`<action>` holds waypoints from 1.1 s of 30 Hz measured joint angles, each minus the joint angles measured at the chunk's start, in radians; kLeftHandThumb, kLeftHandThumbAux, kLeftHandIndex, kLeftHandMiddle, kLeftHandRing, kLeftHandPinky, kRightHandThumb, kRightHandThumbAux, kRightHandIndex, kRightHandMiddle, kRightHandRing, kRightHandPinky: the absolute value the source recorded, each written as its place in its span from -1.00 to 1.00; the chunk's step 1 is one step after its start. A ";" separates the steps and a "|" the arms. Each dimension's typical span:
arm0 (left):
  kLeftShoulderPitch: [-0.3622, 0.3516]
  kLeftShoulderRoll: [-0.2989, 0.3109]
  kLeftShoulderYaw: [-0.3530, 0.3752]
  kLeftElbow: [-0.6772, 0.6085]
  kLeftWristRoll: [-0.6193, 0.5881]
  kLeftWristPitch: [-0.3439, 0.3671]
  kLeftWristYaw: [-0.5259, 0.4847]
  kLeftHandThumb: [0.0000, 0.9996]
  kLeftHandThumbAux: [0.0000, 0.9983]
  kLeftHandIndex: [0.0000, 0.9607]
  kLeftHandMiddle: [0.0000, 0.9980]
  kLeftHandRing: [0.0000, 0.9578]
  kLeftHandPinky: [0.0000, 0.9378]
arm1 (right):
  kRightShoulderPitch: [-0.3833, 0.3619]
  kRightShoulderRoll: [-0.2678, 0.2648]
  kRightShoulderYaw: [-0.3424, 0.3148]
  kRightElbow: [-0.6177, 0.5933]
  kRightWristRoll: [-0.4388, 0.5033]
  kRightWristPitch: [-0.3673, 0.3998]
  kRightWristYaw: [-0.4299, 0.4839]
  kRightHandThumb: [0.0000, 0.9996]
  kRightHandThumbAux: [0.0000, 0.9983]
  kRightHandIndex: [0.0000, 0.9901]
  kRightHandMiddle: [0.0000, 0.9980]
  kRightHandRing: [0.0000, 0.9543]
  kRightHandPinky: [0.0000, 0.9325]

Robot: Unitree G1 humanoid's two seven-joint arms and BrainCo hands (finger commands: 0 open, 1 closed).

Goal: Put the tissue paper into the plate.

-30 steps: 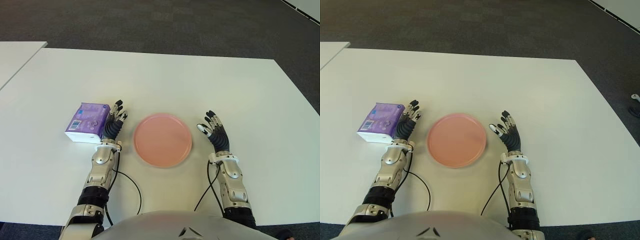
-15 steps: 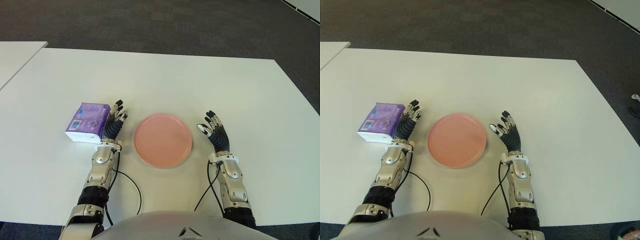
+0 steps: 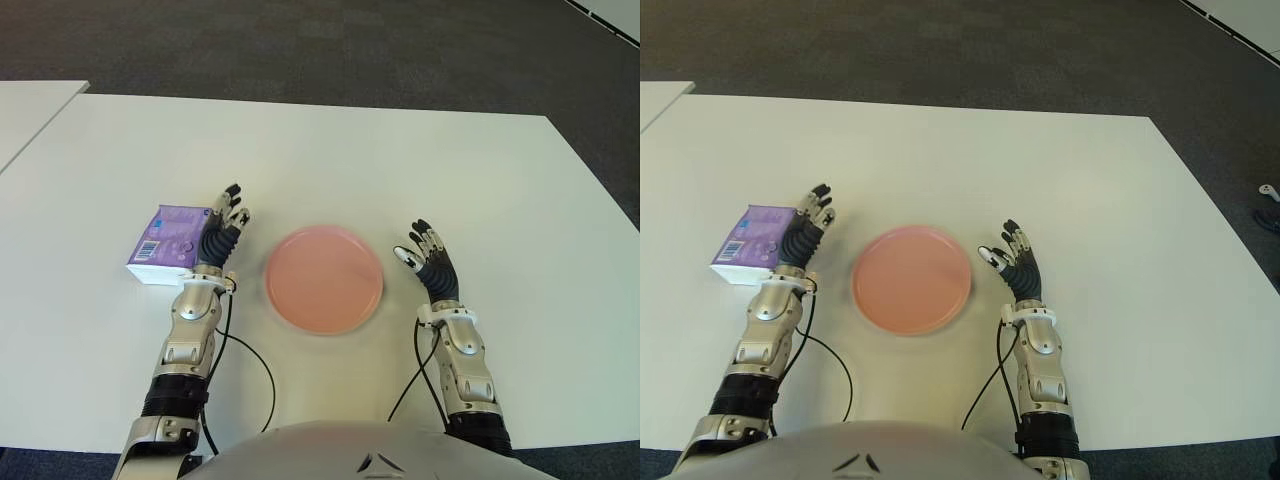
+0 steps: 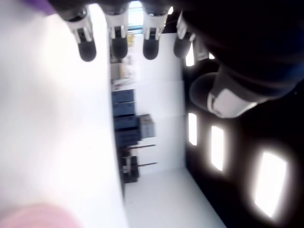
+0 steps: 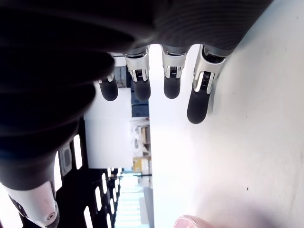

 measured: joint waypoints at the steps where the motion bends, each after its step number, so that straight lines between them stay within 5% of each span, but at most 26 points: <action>1: -0.003 0.021 0.006 -0.040 0.012 -0.012 -0.005 -1.00 -0.01 -1.00 -1.00 -1.00 -1.00 | -0.003 0.000 0.000 0.004 0.000 0.000 0.000 -0.96 0.34 -1.00 -0.98 -1.00 -1.00; 9: -0.014 0.122 0.070 -0.180 0.052 -0.179 -0.006 -1.00 -0.09 -1.00 -1.00 -1.00 -1.00 | -0.012 -0.002 0.000 0.020 -0.001 0.000 -0.001 -1.00 0.33 -1.00 -0.99 -1.00 -1.00; 23: -0.133 0.152 0.089 -0.202 0.047 -0.320 -0.006 -0.88 -0.32 -1.00 -1.00 -1.00 -1.00 | -0.030 0.007 0.005 0.038 -0.002 -0.002 -0.007 -0.99 0.32 -1.00 -0.99 -1.00 -0.99; 33: -0.183 0.217 0.163 -0.143 -0.010 -0.355 -0.026 -0.70 -0.18 -1.00 -1.00 -1.00 -0.97 | -0.033 0.010 0.009 0.038 -0.005 -0.002 -0.016 -0.96 0.30 -1.00 -1.00 -1.00 -1.00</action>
